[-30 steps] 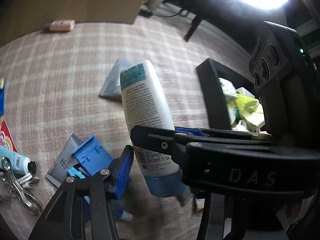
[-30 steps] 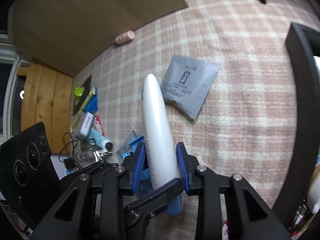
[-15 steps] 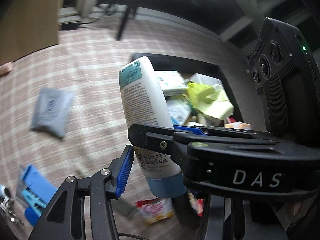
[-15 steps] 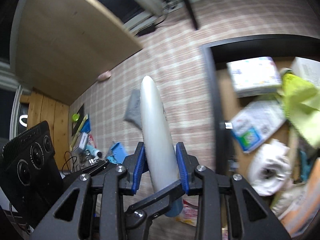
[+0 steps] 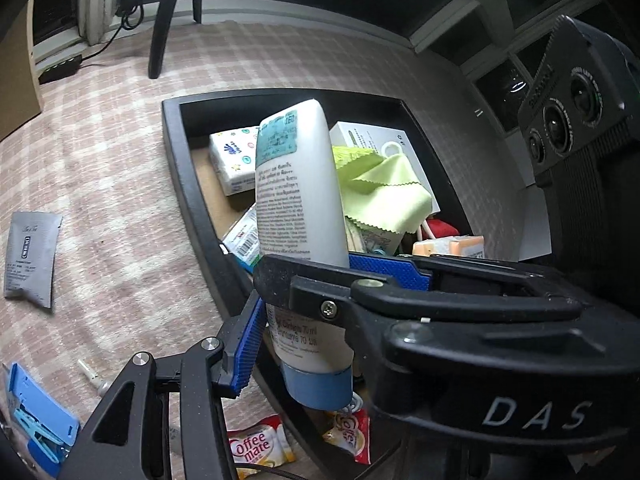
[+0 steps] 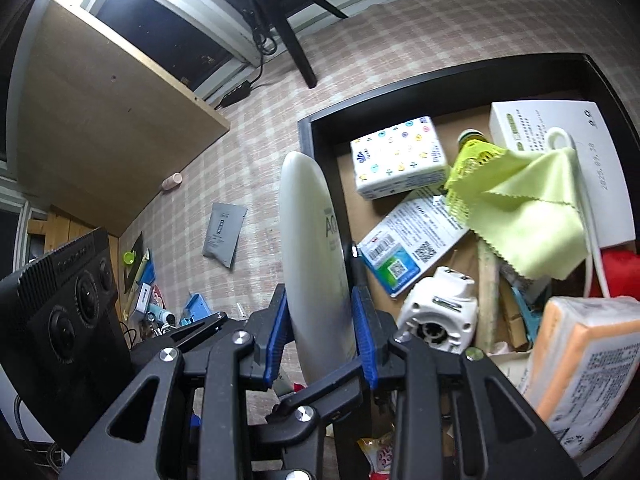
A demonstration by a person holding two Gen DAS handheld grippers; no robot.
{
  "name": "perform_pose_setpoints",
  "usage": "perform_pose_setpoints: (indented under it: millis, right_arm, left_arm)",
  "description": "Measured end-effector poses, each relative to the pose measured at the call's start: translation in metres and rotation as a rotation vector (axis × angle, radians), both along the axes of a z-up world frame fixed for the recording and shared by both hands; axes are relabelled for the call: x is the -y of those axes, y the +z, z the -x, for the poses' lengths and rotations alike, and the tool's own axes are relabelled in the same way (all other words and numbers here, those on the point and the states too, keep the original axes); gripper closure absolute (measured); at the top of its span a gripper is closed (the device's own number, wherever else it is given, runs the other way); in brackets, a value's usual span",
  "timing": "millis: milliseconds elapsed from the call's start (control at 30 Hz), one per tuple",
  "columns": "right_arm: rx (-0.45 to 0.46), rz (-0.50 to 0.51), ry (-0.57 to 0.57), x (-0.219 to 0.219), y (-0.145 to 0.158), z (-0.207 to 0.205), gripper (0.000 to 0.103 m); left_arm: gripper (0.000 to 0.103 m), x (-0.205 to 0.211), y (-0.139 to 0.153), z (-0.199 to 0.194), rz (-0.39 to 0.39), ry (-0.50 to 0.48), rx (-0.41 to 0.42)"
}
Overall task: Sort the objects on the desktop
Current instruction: 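Carry the lotion bottle into the black tray and release it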
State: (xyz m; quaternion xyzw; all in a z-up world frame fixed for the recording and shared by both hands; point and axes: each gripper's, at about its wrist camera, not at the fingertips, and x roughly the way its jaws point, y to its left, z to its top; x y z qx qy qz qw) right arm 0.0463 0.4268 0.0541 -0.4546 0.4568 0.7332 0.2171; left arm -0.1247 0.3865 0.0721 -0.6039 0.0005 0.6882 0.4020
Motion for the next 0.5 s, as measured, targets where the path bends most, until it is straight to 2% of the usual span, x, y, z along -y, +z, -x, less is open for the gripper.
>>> perform_pose_setpoints:
  millis: [167, 233, 267, 333, 500]
  right_arm:
    - [0.016, -0.024, 0.007, -0.002, 0.004, -0.004, 0.071]
    - [0.018, -0.044, -0.006, -0.003, 0.009, -0.006, 0.067]
    - [0.032, -0.07, -0.03, -0.006, 0.013, -0.009, 0.057]
    - [0.035, -0.112, -0.058, -0.009, 0.019, -0.013, 0.048]
    - [0.025, -0.125, -0.077, -0.013, 0.026, -0.016, 0.048]
  left_arm:
    - [0.055, -0.007, 0.001, -0.001, -0.004, -0.003, 0.005]
    - [0.03, -0.005, 0.001, 0.002, 0.019, 0.02, 0.008]
    - [0.027, -0.004, 0.001, 0.004, 0.033, 0.035, 0.005]
    - [0.027, 0.002, 0.0, 0.008, 0.036, 0.057, 0.002]
    - [0.027, 0.016, 0.007, 0.013, 0.021, 0.084, -0.006]
